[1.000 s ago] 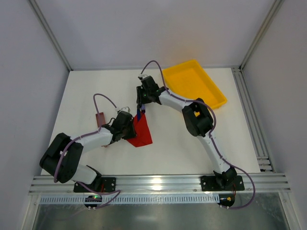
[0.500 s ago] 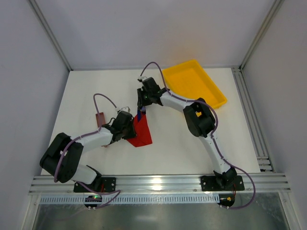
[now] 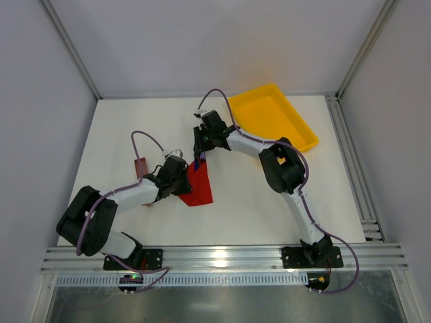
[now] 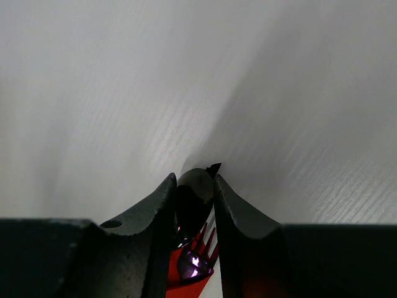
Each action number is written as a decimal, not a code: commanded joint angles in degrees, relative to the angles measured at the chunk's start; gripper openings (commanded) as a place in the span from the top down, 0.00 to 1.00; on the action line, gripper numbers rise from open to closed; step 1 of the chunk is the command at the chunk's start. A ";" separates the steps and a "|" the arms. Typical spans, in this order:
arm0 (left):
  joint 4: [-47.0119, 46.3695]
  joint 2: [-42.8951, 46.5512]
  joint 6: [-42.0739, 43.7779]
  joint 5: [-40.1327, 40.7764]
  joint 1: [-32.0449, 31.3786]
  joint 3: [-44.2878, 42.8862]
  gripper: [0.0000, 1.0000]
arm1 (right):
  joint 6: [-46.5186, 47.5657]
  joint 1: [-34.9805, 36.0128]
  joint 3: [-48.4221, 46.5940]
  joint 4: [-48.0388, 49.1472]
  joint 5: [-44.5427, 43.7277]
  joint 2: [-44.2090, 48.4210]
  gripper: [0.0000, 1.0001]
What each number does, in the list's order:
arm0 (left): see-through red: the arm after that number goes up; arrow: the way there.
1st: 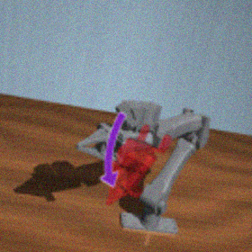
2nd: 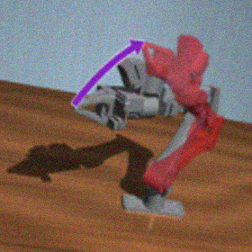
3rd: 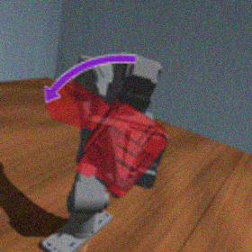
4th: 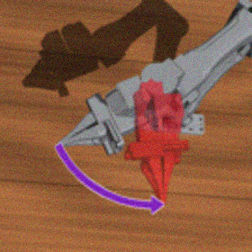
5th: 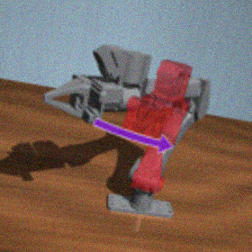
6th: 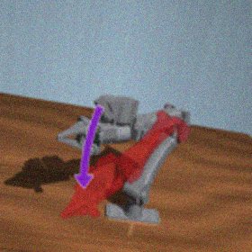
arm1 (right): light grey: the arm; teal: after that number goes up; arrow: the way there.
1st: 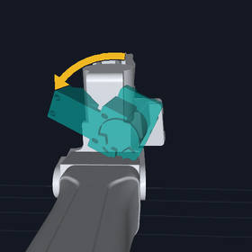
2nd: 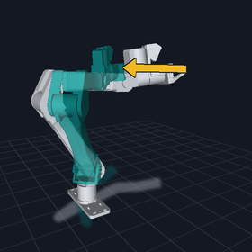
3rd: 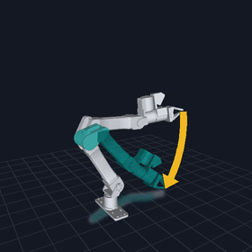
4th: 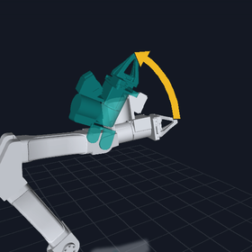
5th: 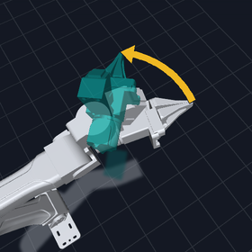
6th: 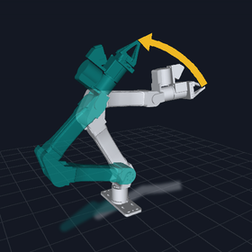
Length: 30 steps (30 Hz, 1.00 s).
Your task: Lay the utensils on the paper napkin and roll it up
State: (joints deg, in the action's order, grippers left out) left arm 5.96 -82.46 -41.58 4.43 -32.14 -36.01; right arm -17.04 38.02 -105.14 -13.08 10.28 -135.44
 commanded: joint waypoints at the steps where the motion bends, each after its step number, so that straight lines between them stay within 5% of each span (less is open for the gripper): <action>1: 3.01 -1.92 0.89 2.87 0.06 0.24 0.81 | 0.87 0.13 1.34 -0.37 0.96 4.04 0.69; 30: 5.29 -3.24 -0.08 3.75 0.15 -0.99 0.81 | 2.10 0.12 3.63 -1.15 2.29 5.01 0.71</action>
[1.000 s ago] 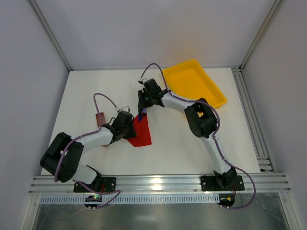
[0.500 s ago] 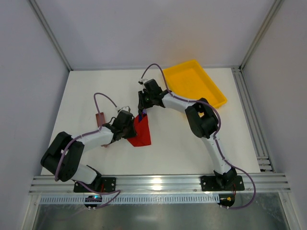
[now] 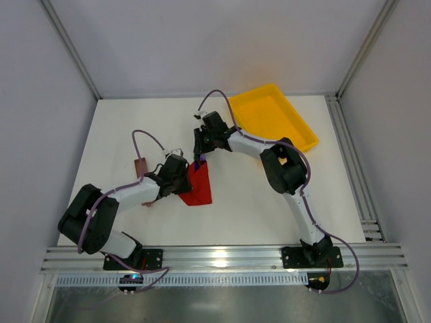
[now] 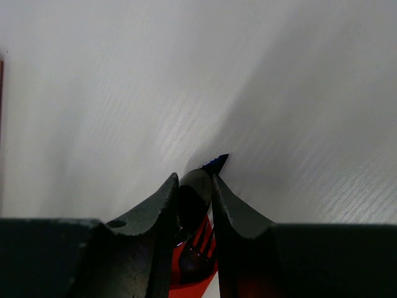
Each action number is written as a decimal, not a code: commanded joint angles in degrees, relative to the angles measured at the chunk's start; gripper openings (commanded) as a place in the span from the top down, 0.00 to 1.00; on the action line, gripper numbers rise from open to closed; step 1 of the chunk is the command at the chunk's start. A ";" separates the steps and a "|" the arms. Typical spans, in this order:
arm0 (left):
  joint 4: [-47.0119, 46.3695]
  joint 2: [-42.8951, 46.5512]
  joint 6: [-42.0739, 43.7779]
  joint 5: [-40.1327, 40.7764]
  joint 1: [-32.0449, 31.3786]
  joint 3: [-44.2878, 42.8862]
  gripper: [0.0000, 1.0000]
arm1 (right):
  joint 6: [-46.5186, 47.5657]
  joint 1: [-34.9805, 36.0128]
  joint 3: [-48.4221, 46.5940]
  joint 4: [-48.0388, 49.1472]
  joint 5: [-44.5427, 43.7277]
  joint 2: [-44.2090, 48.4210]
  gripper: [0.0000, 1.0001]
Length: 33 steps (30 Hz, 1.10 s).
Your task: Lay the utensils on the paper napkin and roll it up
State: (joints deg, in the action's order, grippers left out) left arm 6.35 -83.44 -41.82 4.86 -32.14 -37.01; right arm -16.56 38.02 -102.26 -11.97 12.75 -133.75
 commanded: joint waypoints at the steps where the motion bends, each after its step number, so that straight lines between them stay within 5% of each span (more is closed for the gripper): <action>1: 5.07 -2.25 0.16 3.22 0.15 -0.07 0.81 | 1.62 0.12 0.57 -2.45 -0.36 3.50 0.71; 22: 7.63 -1.29 -2.74 4.63 0.15 0.98 0.81 | -2.60 -0.49 2.67 -3.41 -6.34 11.76 0.59; 33: 8.50 0.47 -3.62 4.98 0.15 1.51 0.81 | -17.89 5.13 18.23 1.77 -8.18 20.28 0.87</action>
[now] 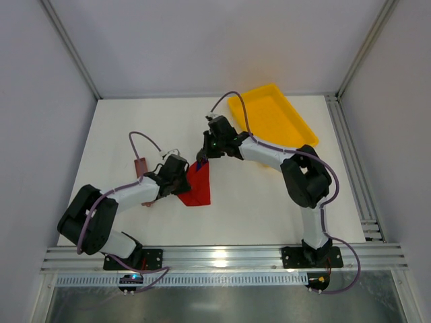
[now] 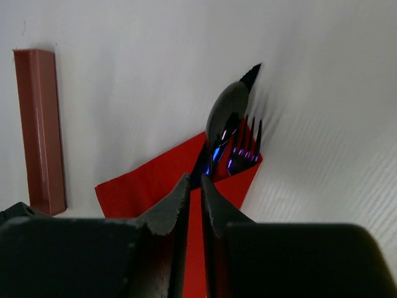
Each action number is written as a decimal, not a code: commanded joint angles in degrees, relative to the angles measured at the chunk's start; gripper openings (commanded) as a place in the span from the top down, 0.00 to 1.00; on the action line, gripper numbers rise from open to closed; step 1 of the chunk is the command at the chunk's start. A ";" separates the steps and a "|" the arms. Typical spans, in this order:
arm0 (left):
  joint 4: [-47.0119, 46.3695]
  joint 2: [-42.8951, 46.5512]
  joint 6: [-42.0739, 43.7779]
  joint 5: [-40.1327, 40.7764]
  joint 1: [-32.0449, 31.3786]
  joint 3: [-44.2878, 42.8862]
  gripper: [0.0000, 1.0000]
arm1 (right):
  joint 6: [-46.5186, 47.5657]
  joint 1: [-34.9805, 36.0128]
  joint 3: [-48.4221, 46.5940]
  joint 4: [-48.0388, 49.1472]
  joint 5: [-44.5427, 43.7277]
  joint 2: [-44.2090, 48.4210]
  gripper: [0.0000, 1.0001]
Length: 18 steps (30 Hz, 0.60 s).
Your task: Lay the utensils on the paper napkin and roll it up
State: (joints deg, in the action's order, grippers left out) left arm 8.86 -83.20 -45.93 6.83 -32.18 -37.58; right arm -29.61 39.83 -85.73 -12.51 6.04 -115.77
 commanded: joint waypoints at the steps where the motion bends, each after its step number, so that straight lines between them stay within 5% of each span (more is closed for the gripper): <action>1: 5.82 0.32 0.41 3.01 0.19 2.25 0.81 | -5.80 4.02 1.97 2.23 -1.82 2.39 0.87; 18: 6.43 0.14 -1.88 3.27 0.19 2.78 0.81 | -11.26 12.46 4.96 -1.02 -12.37 -1.04 0.93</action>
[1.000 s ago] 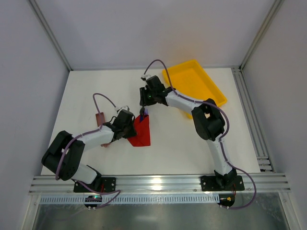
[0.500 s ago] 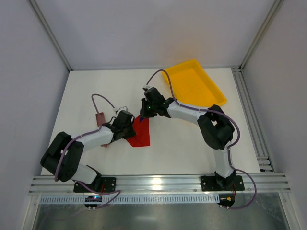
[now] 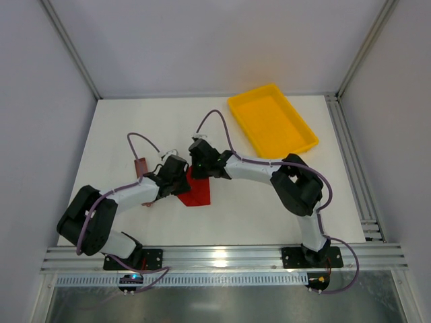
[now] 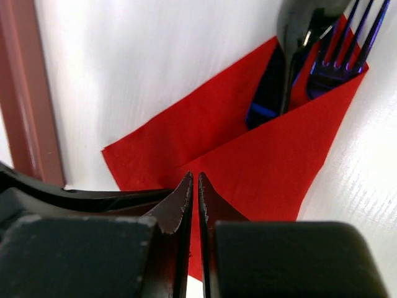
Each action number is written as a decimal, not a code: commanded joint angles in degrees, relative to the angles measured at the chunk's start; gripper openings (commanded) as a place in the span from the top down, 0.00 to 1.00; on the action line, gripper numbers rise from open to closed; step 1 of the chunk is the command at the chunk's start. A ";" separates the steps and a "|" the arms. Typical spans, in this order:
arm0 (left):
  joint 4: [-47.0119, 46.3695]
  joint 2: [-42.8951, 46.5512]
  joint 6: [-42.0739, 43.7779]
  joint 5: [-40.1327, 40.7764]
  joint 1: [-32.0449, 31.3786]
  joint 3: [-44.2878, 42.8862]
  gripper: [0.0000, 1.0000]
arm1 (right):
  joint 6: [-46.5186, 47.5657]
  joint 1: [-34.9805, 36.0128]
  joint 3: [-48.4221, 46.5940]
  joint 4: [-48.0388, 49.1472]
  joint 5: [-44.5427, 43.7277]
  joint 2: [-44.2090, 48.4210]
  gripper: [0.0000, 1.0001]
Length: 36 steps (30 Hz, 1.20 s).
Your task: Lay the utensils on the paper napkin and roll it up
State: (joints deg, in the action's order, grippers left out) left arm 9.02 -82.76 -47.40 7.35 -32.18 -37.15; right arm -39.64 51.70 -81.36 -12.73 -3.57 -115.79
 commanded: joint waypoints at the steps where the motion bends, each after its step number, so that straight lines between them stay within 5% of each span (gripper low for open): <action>1: 6.45 -0.21 -0.59 3.01 0.19 2.34 0.81 | -1.14 0.68 0.50 -1.15 -2.84 -1.37 0.93; 15: 8.74 2.68 -2.17 3.72 -0.51 2.08 0.81 | 1.05 1.12 1.64 -2.91 -3.02 -4.18 0.94; 22: 16.71 8.75 -0.59 9.42 -0.42 -2.75 0.50 | 3.51 1.12 3.84 -0.72 -2.49 -2.43 0.94; 28: 20.16 6.83 -1.64 11.81 0.28 -2.06 0.43 | 4.04 1.21 4.81 0.60 -2.14 -2.51 0.94; 36: 13.67 5.42 -3.05 8.82 0.45 1.20 0.40 | 4.13 1.12 7.09 3.59 -1.35 -2.07 0.94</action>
State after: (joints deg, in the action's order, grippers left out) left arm 26.24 -76.77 -49.34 16.49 -32.10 -37.06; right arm -37.10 52.56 -76.69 -8.08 -4.78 -117.67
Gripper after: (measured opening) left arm 0.599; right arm 0.065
